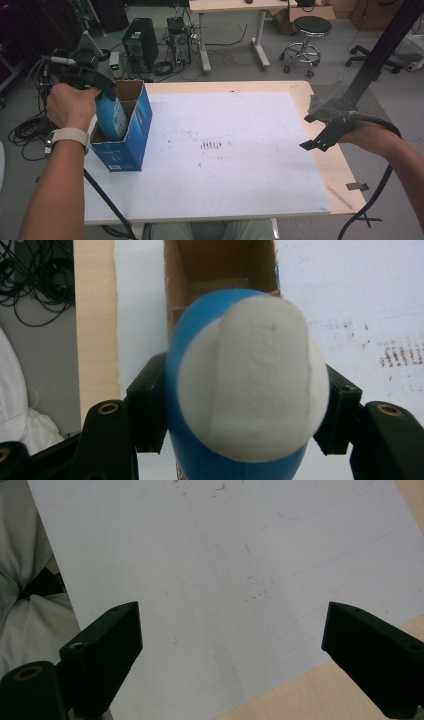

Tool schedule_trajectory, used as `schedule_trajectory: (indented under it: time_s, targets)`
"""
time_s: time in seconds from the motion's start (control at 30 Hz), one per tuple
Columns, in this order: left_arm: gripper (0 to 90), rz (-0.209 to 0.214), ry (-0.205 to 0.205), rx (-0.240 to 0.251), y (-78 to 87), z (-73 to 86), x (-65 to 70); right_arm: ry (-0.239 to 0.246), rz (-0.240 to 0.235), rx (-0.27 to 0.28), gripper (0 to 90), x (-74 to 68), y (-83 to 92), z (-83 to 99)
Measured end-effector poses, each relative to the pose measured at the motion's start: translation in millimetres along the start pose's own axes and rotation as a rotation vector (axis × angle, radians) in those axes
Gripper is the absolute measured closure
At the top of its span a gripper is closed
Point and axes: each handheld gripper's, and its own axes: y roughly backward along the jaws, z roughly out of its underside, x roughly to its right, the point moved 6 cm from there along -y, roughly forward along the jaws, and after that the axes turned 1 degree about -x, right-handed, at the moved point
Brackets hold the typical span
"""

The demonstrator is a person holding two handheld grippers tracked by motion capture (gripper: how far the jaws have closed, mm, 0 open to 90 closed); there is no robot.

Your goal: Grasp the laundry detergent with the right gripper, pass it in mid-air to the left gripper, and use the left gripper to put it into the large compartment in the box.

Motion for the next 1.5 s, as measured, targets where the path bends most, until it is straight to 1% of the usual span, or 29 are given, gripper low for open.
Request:
schedule_trajectory:
  time_s: [0.4, 0.53, 0.57, 0.67, 0.77, 0.9, 1.0, 1.03, 1.13, 1.5]
  targets:
    - [38.0, 0.006, -0.010, -0.016, -39.3, 11.8, 1.2, -0.011, -0.001, -0.006, 9.1, -1.0, -1.9, 5.3]
    - [38.0, 0.002, -0.006, -0.014, -50.1, 15.4, 1.0, -0.016, 0.001, -0.008, 9.1, -1.4, -1.8, 6.6]
    - [38.0, 0.002, -0.006, -0.014, -50.1, 15.4, 1.0, -0.016, 0.001, -0.008, 9.1, -1.4, -1.8, 6.6]
    - [38.0, -0.004, -0.006, -0.017, -61.0, 19.3, 0.7, -0.020, 0.002, -0.008, 9.1, -1.6, -1.6, 7.8]
    - [38.1, -0.006, -0.008, -0.017, -65.1, 20.8, 0.6, -0.018, 0.002, -0.007, 9.1, -1.2, -1.8, 8.3]
    - [38.1, 0.001, -0.012, -0.029, -74.6, 24.4, 1.0, -0.022, 0.006, -0.005, 9.2, -0.6, -1.9, 7.8]
    - [38.0, 0.003, -0.010, -0.030, -77.6, 25.4, 1.5, -0.020, 0.006, -0.006, 9.2, -0.5, -2.0, 7.0]
    - [38.0, 0.003, -0.008, -0.034, -81.5, 27.1, 2.2, -0.020, 0.007, -0.005, 9.2, -0.5, -2.1, 6.8]
    - [38.0, -0.003, -0.017, -0.042, -85.9, 29.1, 2.6, -0.022, 0.007, -0.006, 9.2, -0.5, -2.7, 7.2]
    - [38.0, -0.001, -0.021, -0.067, -96.9, 33.7, 2.8, -0.028, 0.006, -0.007, 9.2, -0.1, -3.3, 9.4]
